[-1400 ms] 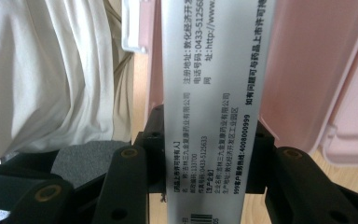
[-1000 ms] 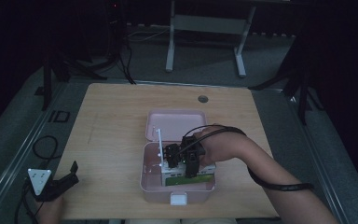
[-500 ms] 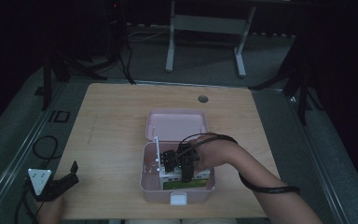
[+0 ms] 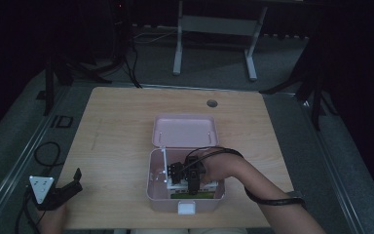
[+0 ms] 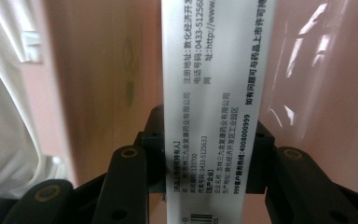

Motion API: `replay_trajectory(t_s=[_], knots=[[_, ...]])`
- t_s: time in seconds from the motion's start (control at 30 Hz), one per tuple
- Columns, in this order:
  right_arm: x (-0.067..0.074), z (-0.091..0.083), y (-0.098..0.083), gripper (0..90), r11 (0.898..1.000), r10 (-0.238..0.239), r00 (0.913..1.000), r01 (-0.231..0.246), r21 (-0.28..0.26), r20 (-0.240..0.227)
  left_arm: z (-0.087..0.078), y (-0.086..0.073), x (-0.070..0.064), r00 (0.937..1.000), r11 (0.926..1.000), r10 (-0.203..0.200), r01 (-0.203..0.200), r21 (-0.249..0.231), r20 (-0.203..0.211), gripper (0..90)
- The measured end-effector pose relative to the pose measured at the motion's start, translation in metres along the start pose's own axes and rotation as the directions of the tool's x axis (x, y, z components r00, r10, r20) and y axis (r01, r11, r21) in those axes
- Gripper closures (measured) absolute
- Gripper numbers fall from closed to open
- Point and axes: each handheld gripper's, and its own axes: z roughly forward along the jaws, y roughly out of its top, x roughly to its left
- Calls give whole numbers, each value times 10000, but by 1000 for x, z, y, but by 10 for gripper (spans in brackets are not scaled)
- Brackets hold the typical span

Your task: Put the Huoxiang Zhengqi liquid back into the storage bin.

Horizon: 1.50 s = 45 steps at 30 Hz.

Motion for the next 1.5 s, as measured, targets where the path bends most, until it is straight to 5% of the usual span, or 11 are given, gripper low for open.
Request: replay_trajectory(t_s=[0.77,1.17,1.5], knots=[[-4,29,0,602,9994,214,9993,-205,284,-313,0,0,0,10000,10000,12,-12,-10,6,16],[1,-6,-20,546,9993,356,9991,-359,-95,-238,0,0,0,10000,10000,19,-19,-25,-3,17],[6,-46,-51,501,9943,605,9969,-557,-909,508,0,0,-1,10000,10000,17,-17,-8,-23,17]])
